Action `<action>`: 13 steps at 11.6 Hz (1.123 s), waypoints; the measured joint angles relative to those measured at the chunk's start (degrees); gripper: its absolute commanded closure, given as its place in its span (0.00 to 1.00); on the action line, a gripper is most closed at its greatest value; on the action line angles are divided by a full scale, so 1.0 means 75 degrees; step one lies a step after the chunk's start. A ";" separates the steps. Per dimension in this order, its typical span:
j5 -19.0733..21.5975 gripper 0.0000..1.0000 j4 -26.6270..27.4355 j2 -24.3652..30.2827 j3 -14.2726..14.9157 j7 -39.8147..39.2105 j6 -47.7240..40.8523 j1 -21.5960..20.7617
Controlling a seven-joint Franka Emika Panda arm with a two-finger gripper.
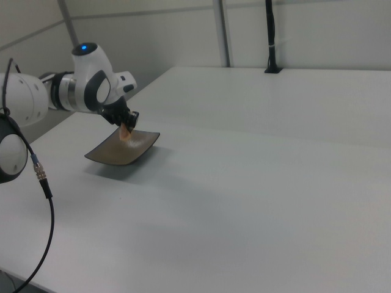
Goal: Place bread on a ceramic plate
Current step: 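Carry the bread roll over the brown square plate and lower it, then open the gripper to release the bread roll onto the plate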
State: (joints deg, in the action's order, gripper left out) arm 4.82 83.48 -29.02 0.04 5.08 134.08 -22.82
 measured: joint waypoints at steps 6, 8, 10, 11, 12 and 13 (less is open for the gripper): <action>0.0000 0.70 -0.0021 -0.1001 -0.0008 0.0317 0.1370 -0.0446; 0.0000 0.59 -0.0027 -0.1201 -0.0008 0.0324 0.1474 -0.0475; -0.0001 0.46 -0.0031 -0.1258 -0.0043 0.0324 0.1522 -0.0486; -0.0001 0.40 -0.0031 -0.1258 -0.0050 0.0324 0.1537 -0.0488; -0.0002 0.36 -0.0031 -0.1259 -0.0051 0.0324 0.1597 -0.0489; -0.0002 0.32 -0.0031 -0.1261 -0.0051 0.0324 0.1694 -0.0489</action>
State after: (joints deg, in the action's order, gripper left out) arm 4.81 83.24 -38.48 -0.34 7.51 146.78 -26.48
